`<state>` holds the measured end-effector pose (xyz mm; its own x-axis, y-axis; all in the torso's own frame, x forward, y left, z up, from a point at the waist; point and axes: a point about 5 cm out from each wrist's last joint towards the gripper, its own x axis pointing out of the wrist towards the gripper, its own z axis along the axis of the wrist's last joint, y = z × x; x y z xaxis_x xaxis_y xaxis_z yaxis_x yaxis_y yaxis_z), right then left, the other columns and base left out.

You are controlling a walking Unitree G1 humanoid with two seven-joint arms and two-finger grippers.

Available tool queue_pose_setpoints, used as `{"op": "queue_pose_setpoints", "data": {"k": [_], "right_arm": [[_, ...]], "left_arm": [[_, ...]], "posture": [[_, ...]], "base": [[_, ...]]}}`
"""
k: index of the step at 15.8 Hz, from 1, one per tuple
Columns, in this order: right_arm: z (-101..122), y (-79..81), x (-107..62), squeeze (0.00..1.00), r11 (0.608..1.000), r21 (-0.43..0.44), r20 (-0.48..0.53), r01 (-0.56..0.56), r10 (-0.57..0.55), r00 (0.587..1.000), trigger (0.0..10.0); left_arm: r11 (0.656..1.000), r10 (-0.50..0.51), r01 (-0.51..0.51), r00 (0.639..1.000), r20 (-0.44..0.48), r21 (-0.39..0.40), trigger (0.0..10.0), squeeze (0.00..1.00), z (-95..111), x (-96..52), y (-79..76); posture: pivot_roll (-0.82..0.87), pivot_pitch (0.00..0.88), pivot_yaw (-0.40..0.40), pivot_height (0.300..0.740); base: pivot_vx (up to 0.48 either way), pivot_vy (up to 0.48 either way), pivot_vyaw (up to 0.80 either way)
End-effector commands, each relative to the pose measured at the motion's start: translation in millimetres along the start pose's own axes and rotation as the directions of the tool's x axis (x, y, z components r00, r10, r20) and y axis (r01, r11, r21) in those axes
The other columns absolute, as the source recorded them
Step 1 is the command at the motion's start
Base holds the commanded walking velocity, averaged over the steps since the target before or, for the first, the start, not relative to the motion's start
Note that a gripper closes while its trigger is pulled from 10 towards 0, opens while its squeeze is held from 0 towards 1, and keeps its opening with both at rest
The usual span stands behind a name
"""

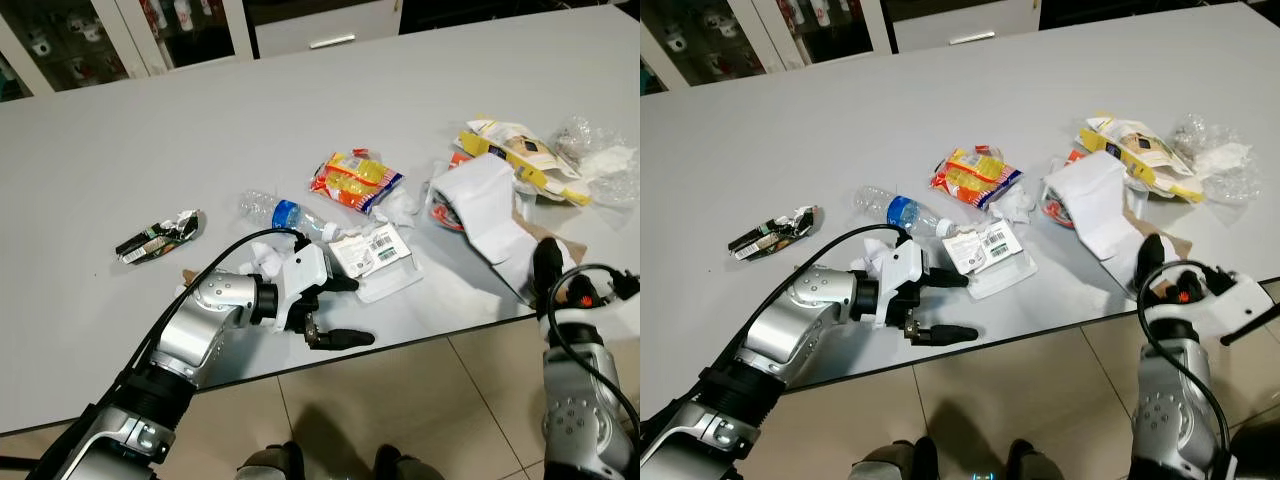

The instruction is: Picking trash to rubbish bin

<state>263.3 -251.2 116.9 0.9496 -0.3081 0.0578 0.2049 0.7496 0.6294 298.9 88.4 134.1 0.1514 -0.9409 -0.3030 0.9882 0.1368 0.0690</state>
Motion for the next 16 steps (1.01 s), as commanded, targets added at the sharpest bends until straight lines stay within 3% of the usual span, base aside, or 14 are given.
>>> {"op": "queue_pose_setpoints", "data": {"k": [1, 8, 16], "right_arm": [[-12.2, -4.6, -0.2, 0.0, 0.999, 0.053, -0.064, -0.005, 0.008, 0.998, 10.0], [-22.7, 14.9, 16.0, 0.0, 0.974, 0.139, -0.092, -0.181, 0.195, 0.976, 10.0], [-23.1, 26.9, 13.2, 0.0, 0.921, 0.2, -0.105, -0.334, 0.359, 0.927, 10.0]], "left_arm": [[1.0, -0.019, 0.019, 1.0, -0.003, 0.004, 10.0, 0.0, 0.6, -2.3, -2.6], [1.0, -0.003, 0.003, 1.0, -0.006, 0.007, 10.0, 0.0, 1.6, -5.9, -1.7], [1.0, 0.004, -0.004, 1.0, -0.001, 0.008, 10.0, 0.0, 2.2, -4.5, -1.9]], "posture": [[0.23, 0.205, 0.081, 0.74], [0.26, 0.203, 0.079, 0.74], [0.26, 0.199, 0.072, 0.74]], "base": [[0.0, 0.0, 0.0], [0.0, 0.0, 0.0], [0.0, 0.0, 0.0]]}}
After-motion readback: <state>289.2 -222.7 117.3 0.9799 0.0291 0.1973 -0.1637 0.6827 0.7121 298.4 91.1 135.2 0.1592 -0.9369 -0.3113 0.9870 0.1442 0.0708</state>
